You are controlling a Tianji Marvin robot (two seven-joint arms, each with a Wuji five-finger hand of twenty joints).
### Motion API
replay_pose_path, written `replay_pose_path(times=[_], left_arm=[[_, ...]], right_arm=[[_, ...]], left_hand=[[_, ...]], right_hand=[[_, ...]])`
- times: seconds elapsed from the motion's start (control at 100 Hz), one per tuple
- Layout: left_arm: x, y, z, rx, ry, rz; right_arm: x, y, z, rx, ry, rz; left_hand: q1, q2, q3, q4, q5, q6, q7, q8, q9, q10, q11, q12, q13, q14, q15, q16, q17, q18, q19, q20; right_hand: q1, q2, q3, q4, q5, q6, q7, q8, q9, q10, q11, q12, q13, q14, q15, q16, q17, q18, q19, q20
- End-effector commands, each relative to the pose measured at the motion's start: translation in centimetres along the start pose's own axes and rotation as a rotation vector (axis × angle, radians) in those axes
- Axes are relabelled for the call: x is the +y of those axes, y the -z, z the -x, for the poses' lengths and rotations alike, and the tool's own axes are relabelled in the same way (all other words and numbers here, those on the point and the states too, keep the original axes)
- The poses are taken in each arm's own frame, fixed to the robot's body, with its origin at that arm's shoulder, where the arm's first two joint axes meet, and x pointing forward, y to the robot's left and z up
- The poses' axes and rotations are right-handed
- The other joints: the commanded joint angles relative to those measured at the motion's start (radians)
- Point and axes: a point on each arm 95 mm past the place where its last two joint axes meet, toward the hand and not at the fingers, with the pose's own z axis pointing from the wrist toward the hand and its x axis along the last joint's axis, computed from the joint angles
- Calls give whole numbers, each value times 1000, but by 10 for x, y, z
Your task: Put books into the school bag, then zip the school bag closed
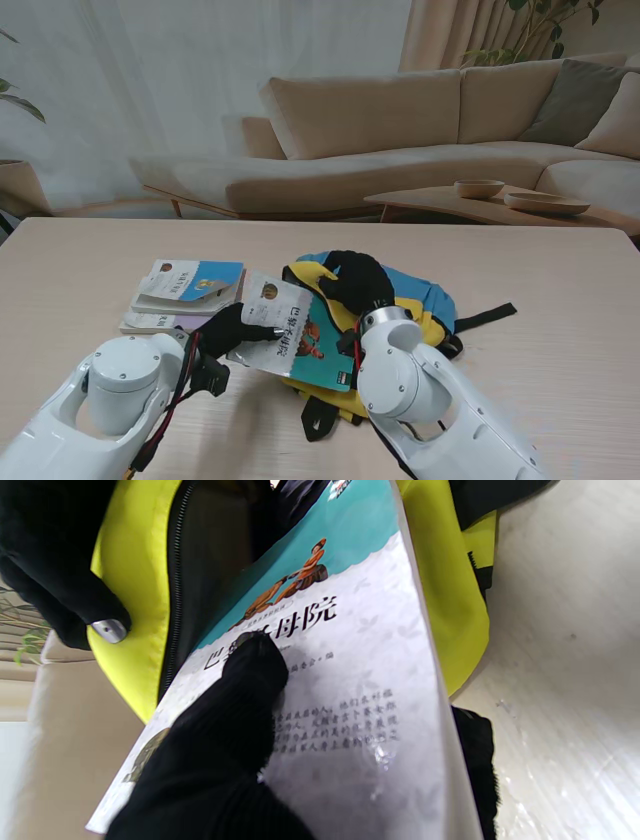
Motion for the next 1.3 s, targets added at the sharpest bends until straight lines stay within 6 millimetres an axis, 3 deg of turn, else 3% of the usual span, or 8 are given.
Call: replay_pose_path(times=[0.0,0.39,0.72,1.29], left_arm=[[7,-5,-7,6,17,27],[13,-36,-11,-52,131,35],[25,-54,-23,-84,128,65],[36,-82,-35,-117,137,111]], right_arm=[[-4,4,-9,14,-25,-19],[-4,7,-14,27,-52,-21],[-4,7,-16,24,-76,-27],[-5,9,-17,24,-142,-89]], left_hand=[[159,205,143,54,120,-185,333,143,31,-78,153,51,44,16,88,31,10,3,57,20],[159,200,161,38,102,-166,346,112,16,-77,143,47,29,15,56,17,-3,3,41,-11],[159,203,159,34,86,-164,341,102,5,-77,137,42,23,12,49,16,-7,-2,40,-17],[159,193,167,11,25,-127,316,8,-32,-55,73,32,-14,20,-2,2,4,-23,51,-39]], right_hand=[[56,23,-1,-30,12,-57,49,16,25,30,26,2,69,54,5,-2,45,-10,53,-11],[58,23,-1,-29,13,-58,51,21,26,30,28,0,68,56,4,-3,43,-10,53,-19],[61,25,-2,-29,12,-56,55,30,23,28,35,3,69,54,5,-3,43,-10,55,-24],[66,28,-7,-26,9,-54,60,57,19,25,43,10,66,62,7,-2,40,-11,55,-31]])
